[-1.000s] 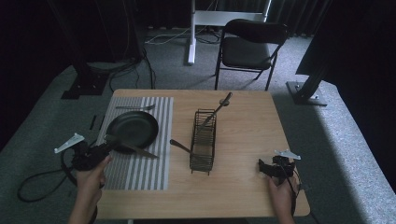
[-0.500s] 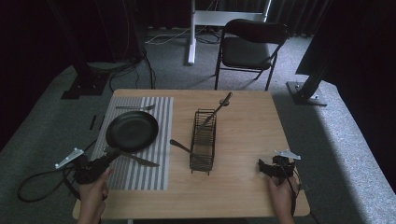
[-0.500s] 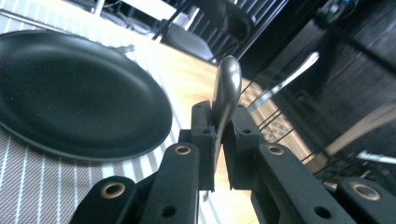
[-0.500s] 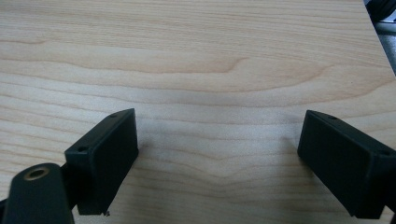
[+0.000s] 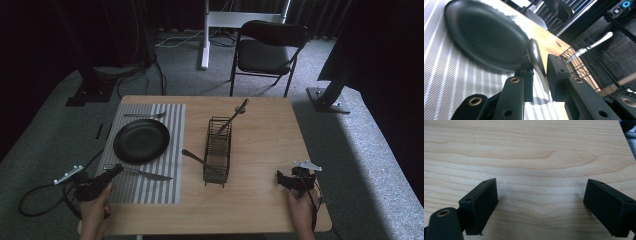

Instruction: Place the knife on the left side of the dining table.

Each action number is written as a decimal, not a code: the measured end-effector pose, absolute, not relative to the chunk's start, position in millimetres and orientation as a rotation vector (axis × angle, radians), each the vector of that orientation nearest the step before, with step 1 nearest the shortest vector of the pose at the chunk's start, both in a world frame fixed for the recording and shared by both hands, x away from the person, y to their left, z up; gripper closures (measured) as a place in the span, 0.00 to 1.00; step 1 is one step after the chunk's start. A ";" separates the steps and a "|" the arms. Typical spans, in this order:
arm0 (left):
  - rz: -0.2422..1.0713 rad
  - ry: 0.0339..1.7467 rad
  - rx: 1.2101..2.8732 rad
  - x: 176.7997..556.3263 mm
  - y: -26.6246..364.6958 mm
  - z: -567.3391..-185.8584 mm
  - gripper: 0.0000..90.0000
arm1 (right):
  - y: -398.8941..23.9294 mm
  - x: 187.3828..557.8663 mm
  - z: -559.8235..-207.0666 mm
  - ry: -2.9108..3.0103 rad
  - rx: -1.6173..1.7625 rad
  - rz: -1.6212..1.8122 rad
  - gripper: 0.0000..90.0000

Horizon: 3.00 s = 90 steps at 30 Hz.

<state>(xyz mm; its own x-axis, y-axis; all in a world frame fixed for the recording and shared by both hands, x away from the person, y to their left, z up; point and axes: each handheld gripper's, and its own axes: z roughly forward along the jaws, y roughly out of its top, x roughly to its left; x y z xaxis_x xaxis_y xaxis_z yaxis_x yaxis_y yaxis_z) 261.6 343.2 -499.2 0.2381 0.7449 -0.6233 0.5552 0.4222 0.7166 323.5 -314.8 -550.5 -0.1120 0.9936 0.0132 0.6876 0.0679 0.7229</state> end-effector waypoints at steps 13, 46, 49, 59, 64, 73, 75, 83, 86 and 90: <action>0.048 1.542 1.137 273.4 366.7 -542.1 0.78 | -314.9 323.5 -550.6 1.855 1.666 0.806 0.13; 0.257 1.713 1.458 280.5 345.7 -538.8 0.47 | -314.9 323.5 -550.5 1.855 1.666 0.806 0.13; 0.259 1.708 1.452 279.2 347.1 -537.0 0.47 | -314.8 323.5 -550.5 1.855 1.667 0.806 0.13; 0.311 1.647 1.507 269.9 341.4 -539.4 0.45 | -314.9 323.4 -550.5 1.854 1.667 0.806 0.13; 0.445 1.619 1.603 261.7 330.2 -534.8 0.45 | -314.9 323.4 -550.5 1.854 1.667 0.806 0.13; 0.590 1.580 1.685 247.6 317.8 -531.4 0.36 | -314.9 323.4 -550.5 1.854 1.667 0.806 0.13; 0.597 1.581 1.690 246.8 317.9 -531.8 0.33 | -314.9 323.4 -550.5 1.854 1.667 0.806 0.13; 0.618 1.573 1.737 241.7 315.8 -534.6 0.22 | -314.9 323.4 -550.5 1.854 1.667 0.806 0.13; 0.622 1.561 1.739 239.8 315.3 -534.5 0.19 | -314.9 323.4 -550.5 1.854 1.667 0.806 0.13; 0.647 1.557 1.776 237.5 311.3 -534.6 0.11 | -314.9 323.4 -550.5 1.854 1.667 0.806 0.13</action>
<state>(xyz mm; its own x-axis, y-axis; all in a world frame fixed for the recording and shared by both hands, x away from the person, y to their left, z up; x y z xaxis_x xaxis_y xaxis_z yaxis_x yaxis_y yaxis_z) 237.5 311.3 -534.6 0.1609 0.9847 -0.0667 0.6472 -0.0543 0.7604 323.4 -314.9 -550.5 -0.1117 0.9937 0.0134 0.6873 0.0675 0.7232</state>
